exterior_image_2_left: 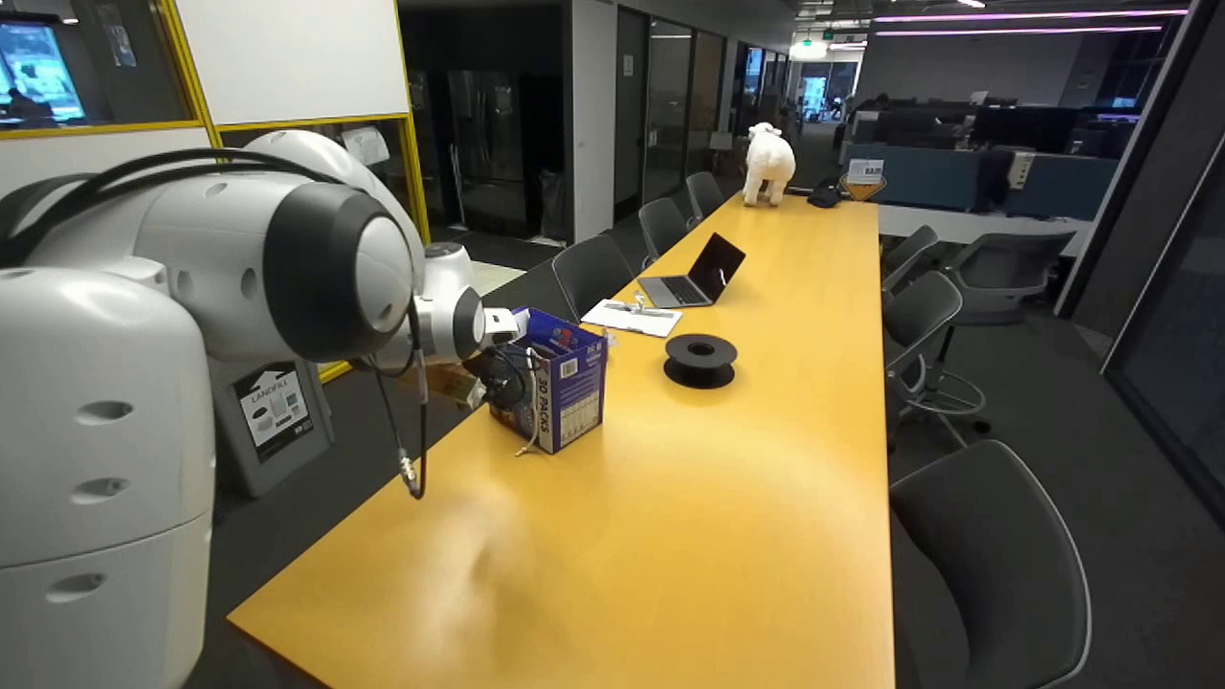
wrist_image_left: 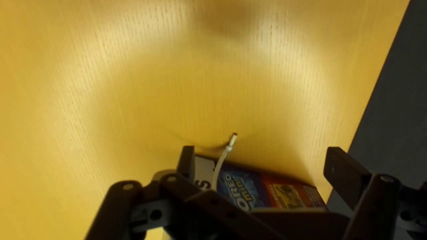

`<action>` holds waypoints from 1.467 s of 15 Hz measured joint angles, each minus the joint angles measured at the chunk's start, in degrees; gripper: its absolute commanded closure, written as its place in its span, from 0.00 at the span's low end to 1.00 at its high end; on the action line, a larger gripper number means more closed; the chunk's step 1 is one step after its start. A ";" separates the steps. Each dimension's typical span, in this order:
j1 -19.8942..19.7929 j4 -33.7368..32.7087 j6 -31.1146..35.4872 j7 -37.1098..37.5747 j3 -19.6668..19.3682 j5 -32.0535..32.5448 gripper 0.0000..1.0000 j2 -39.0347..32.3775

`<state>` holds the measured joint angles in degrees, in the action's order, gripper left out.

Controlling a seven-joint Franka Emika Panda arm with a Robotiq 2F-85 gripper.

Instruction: Put the ropes into the box.

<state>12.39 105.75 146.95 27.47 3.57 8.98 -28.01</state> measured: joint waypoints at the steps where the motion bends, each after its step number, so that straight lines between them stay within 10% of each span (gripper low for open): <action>1: 0.42 2.39 3.08 0.45 -0.68 0.00 0.00 0.01; 11: 16.86 9.61 29.23 17.99 -18.25 -0.94 0.00 -5.29; 22: 32.49 -2.37 32.68 21.72 -34.33 -15.54 0.00 -21.74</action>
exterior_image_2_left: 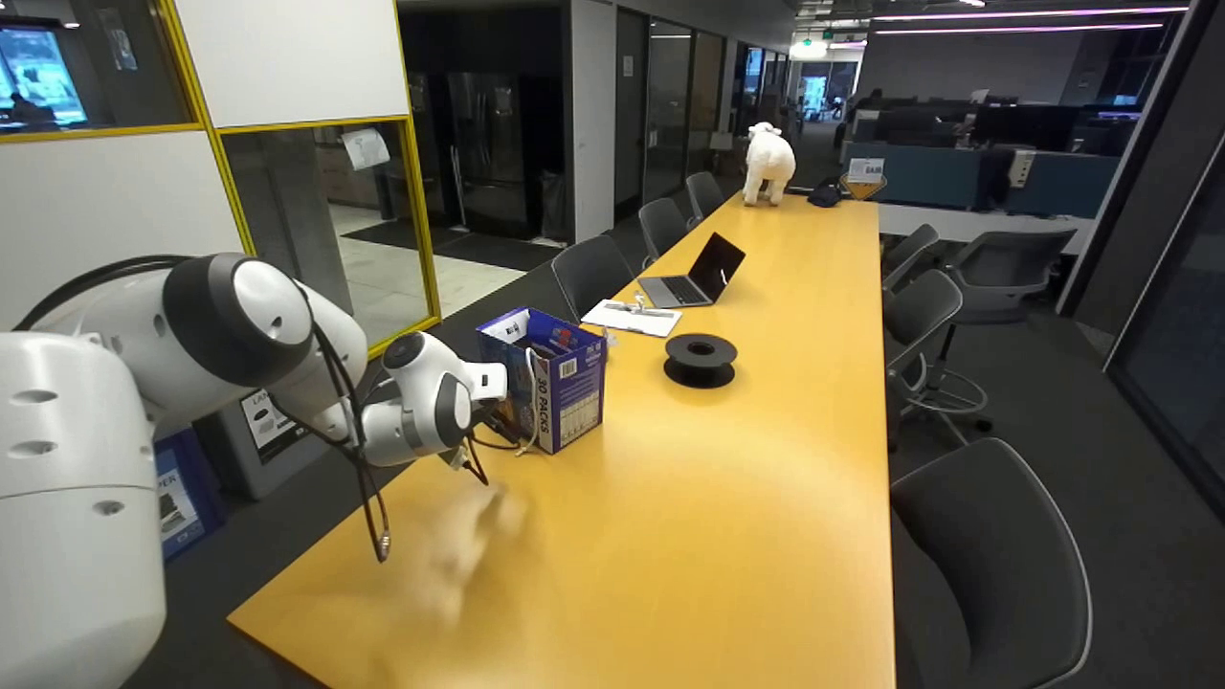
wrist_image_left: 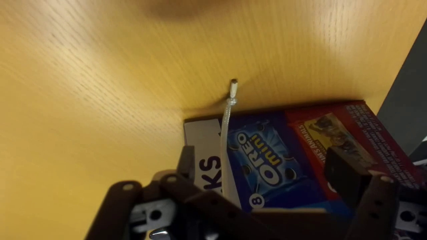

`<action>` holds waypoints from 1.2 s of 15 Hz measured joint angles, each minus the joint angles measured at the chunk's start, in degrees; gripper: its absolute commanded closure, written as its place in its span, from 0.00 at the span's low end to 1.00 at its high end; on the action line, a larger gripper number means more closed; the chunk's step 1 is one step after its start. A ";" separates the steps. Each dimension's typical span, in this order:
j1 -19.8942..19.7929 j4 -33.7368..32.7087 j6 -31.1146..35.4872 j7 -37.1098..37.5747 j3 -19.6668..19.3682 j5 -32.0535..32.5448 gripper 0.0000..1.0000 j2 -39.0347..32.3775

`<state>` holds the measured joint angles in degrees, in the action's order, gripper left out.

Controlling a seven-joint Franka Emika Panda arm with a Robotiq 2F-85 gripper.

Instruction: Put the ropes into the box.

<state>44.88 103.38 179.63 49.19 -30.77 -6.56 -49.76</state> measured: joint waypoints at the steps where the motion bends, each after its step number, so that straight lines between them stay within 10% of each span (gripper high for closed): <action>1: 0.25 -1.40 -0.03 0.04 -0.76 -0.81 0.00 -1.55; 14: -1.10 -13.23 -1.98 0.04 -6.11 -3.53 0.00 -13.18; 18: -1.87 -14.91 -3.91 0.00 -6.20 -3.52 0.42 -13.95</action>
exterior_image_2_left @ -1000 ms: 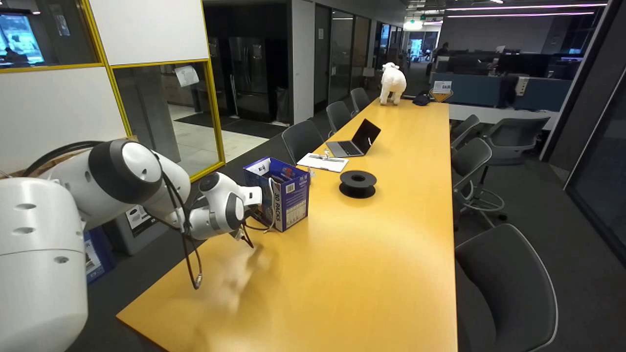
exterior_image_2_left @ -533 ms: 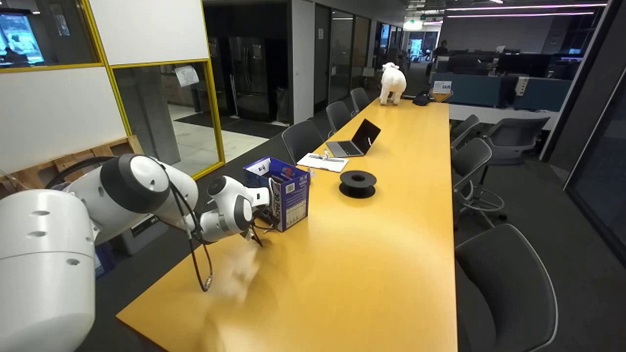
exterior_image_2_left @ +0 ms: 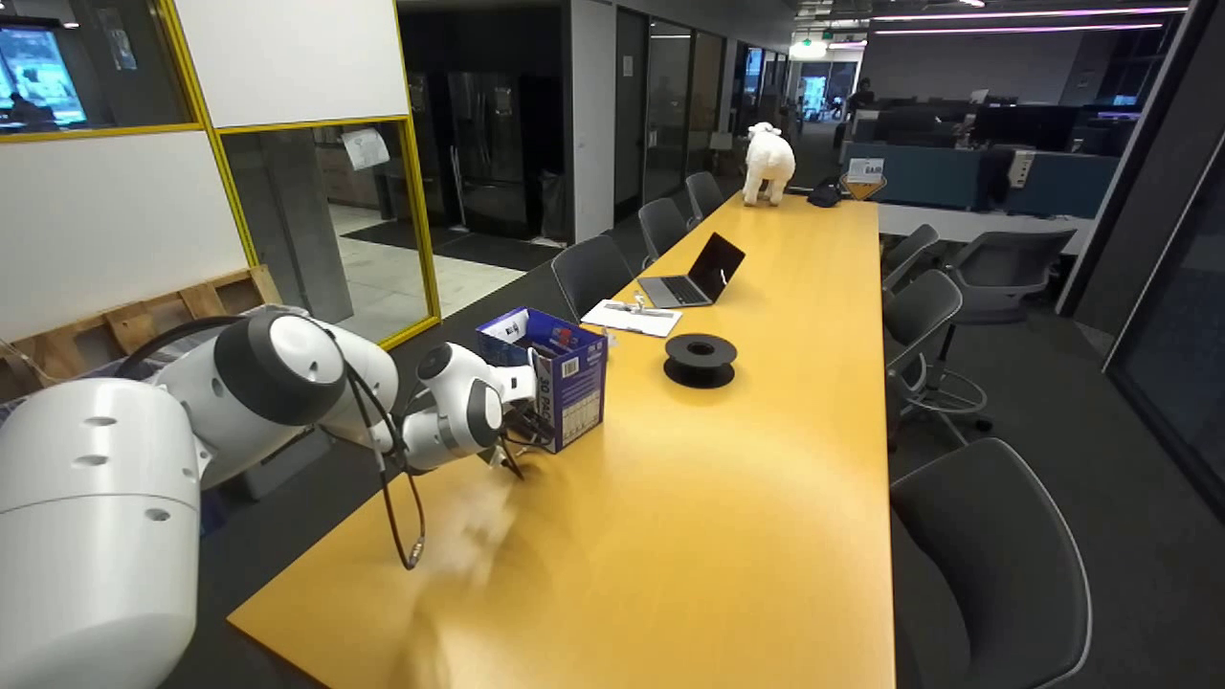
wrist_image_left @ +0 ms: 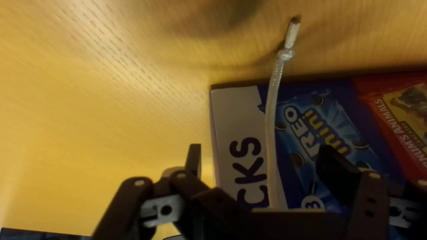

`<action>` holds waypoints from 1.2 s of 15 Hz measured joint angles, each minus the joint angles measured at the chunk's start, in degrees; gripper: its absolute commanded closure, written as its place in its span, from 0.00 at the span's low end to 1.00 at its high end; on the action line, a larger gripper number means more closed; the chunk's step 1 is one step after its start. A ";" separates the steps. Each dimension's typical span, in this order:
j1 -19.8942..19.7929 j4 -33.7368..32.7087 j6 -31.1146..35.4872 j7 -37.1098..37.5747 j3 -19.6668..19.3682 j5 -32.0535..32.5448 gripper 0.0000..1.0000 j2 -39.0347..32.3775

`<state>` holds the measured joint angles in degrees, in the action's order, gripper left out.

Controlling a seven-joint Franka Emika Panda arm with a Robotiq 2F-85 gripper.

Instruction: Put the ropes into the box.

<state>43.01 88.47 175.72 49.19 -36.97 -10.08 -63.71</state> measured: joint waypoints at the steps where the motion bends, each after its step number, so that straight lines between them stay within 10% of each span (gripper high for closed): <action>1: -0.15 -0.36 -0.52 -0.02 -0.03 0.04 0.49 -0.13; 9: -1.13 -1.93 -2.08 -0.02 -0.15 0.70 0.95 -0.81; 18: -2.56 -3.89 -1.94 -0.05 -1.37 0.93 0.90 -0.79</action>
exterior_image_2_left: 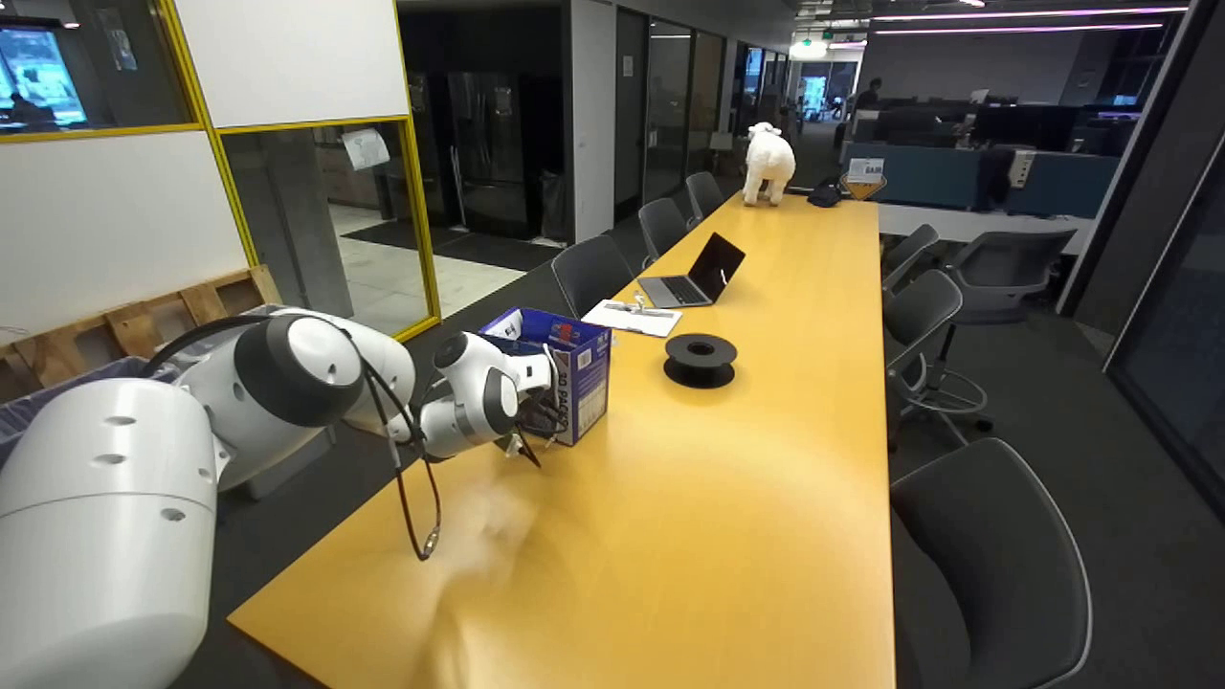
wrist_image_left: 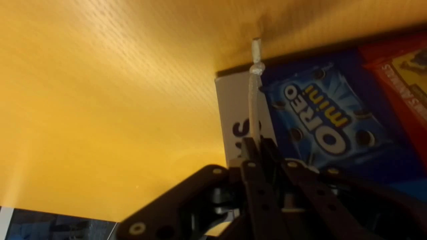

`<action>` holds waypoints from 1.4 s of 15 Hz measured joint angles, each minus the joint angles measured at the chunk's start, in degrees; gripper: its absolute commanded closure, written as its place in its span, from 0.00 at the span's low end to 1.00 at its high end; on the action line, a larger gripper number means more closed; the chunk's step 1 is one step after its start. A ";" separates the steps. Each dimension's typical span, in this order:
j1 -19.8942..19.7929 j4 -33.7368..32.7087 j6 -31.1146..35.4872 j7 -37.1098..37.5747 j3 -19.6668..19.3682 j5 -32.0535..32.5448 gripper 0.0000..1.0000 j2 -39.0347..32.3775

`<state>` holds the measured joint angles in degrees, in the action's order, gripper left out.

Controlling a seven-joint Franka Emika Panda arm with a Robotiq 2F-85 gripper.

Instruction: Put the ropes into the box.

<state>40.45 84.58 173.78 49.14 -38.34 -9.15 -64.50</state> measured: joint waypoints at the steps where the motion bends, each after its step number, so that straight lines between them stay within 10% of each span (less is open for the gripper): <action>1: 0.56 -0.26 0.59 0.65 -1.65 -0.01 0.90 0.05; 12: 12.65 0.03 3.53 11.52 -24.72 -4.62 0.92 0.76; 21: 16.16 -0.18 3.53 16.85 -20.71 -6.33 0.93 0.65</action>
<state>56.61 84.40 177.31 66.00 -59.05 -15.48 -63.84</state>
